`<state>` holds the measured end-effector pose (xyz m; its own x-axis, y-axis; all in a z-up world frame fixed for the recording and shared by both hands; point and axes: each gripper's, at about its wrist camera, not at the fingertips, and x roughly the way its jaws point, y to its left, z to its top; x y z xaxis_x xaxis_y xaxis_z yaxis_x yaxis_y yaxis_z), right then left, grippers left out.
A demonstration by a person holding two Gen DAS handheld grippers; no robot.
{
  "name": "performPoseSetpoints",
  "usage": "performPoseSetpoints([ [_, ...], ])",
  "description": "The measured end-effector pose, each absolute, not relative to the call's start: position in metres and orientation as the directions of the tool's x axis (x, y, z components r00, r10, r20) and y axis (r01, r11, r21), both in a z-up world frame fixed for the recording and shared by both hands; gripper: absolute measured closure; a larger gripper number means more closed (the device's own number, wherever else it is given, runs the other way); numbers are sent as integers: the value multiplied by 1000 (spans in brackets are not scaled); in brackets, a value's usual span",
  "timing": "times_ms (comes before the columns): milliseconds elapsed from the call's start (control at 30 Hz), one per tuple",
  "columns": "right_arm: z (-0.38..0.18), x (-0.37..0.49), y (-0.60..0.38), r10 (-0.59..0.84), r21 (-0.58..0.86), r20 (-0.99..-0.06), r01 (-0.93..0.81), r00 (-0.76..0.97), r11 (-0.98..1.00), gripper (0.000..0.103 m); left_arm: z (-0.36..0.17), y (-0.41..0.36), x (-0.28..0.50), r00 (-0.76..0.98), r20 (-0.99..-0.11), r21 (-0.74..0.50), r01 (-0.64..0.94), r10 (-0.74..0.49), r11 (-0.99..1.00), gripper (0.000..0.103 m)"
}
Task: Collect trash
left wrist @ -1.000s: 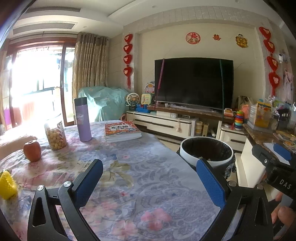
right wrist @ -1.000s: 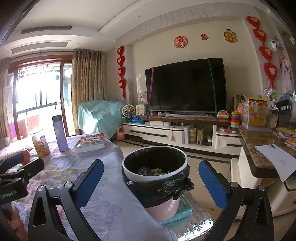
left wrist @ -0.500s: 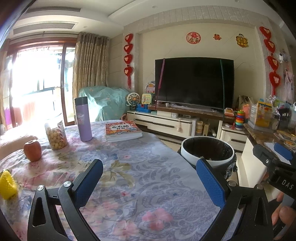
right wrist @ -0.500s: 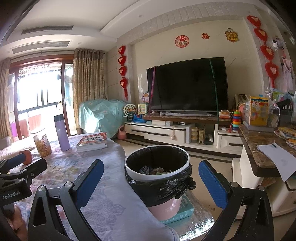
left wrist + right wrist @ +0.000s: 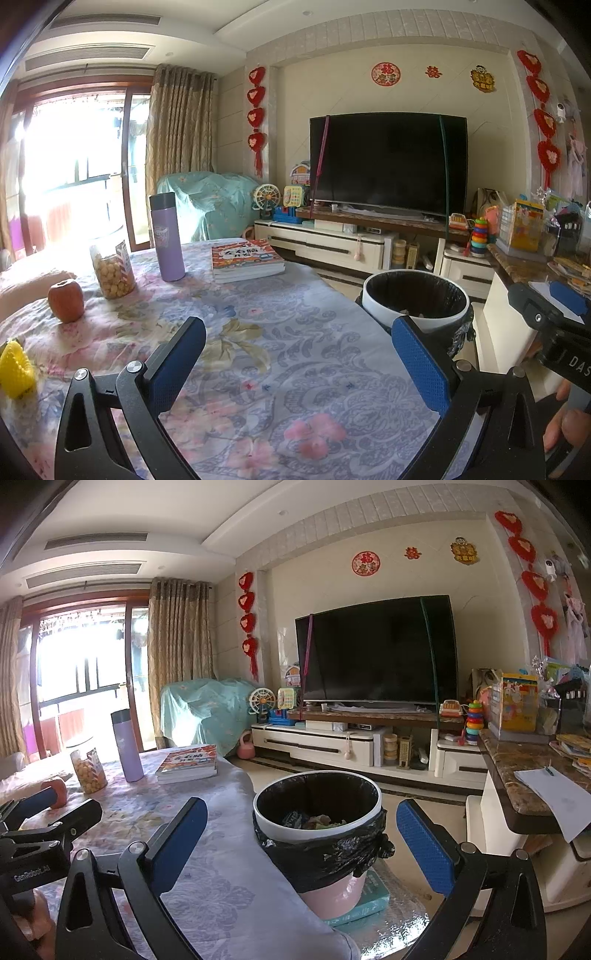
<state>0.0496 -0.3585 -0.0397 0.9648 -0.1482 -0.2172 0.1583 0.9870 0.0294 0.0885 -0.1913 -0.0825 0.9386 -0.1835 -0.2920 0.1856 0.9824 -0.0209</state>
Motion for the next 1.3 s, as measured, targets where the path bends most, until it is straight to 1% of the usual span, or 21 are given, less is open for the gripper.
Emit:
performPoseSetpoints([
  [1300, -36, 53, -350, -132, 35, -226, 143, 965, 989, 0, -84, -188, 91, 936, -296, -22, 190, -188, 981, 1],
])
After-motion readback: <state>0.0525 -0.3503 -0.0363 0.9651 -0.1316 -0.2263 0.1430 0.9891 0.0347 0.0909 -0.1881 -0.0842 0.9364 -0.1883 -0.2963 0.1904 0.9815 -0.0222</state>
